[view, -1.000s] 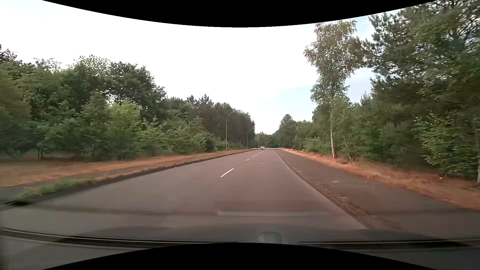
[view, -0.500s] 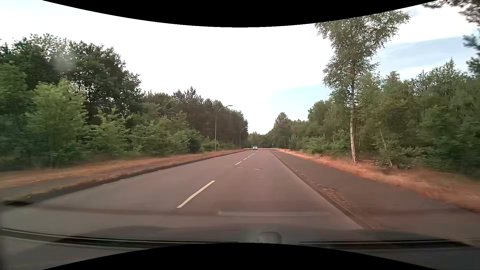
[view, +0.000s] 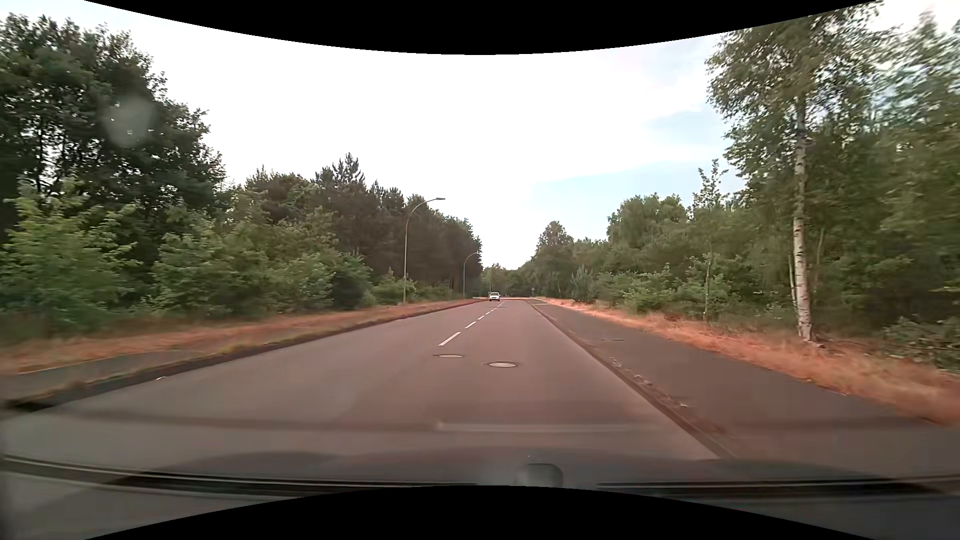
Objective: Follow the waypoints while adhering to traffic rules and regulations
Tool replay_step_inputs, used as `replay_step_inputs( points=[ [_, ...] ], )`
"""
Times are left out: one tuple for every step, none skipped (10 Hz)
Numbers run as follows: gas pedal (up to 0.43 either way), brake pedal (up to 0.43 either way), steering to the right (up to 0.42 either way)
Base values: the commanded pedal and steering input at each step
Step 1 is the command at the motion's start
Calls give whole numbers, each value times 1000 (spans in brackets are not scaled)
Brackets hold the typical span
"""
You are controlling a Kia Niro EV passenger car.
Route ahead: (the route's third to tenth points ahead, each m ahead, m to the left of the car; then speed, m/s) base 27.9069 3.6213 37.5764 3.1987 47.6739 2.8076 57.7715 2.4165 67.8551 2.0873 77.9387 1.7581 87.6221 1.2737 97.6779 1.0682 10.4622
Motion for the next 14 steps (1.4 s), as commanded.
replay_step_inputs(
  points=[
    [169, 0, 22],
    [169, 0, 19],
    [169, 0, 19],
    [169, 0, 18],
    [169, 0, 10],
    [169, 0, 6],
    [169, 0, 1],
    [169, 0, -1],
    [169, 0, -1],
    [169, 0, 2],
    [169, 0, 2],
    [169, 0, 2],
    [169, 0, 0],
    [169, 0, 0]
  ],
)
